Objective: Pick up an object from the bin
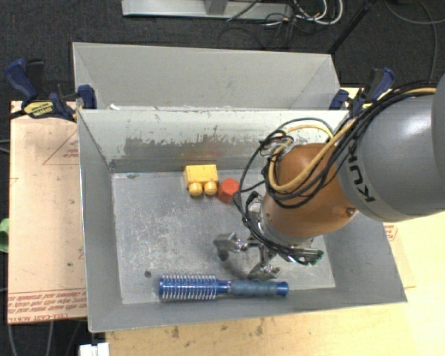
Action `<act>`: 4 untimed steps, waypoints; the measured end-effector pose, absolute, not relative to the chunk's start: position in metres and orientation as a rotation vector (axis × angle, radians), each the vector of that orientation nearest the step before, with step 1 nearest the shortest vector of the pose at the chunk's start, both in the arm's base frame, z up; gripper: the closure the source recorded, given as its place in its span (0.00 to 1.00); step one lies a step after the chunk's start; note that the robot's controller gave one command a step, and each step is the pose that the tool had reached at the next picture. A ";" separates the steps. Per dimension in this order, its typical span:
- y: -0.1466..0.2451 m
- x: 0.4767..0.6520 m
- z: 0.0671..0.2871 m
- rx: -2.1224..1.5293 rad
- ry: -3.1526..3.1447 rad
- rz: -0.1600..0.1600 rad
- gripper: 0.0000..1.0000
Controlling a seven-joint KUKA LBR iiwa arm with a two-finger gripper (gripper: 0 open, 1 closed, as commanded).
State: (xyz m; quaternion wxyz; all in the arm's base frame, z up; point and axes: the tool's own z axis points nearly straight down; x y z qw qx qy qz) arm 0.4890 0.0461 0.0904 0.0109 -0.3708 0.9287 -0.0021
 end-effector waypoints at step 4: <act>0.046 0.479 0.113 -1.235 2.882 0.001 1.00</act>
Offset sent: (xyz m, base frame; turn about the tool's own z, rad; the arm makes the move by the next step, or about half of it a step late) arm 0.0112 -0.0177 0.0266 0.2137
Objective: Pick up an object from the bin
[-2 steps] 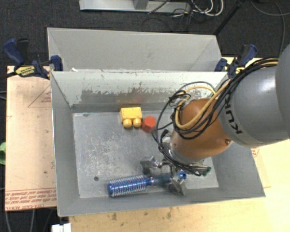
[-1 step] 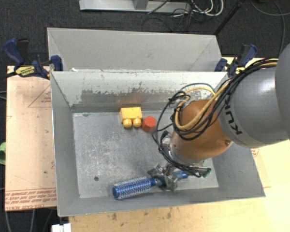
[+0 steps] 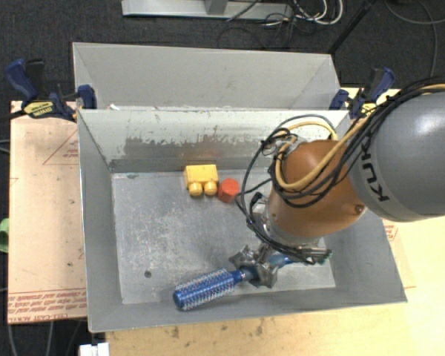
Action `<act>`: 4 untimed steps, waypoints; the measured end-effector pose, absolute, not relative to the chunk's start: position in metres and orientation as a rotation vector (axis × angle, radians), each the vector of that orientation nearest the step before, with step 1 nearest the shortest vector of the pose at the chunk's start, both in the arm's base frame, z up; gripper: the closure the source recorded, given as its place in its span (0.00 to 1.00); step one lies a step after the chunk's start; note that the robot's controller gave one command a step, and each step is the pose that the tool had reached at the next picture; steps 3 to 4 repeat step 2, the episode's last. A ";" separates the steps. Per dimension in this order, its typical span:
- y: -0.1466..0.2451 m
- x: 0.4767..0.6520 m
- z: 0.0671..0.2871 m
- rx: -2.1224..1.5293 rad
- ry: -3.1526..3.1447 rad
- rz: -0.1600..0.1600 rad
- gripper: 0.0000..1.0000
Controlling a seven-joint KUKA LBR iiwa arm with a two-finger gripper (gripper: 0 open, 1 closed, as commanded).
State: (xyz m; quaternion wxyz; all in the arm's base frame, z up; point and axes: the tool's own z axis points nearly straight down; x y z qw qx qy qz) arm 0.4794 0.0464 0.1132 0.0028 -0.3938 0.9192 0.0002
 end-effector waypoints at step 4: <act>0.040 0.493 0.256 -1.265 2.864 -0.004 1.00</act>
Offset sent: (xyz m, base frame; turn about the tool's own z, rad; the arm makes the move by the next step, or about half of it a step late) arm 0.0061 -0.0009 0.0572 -0.0174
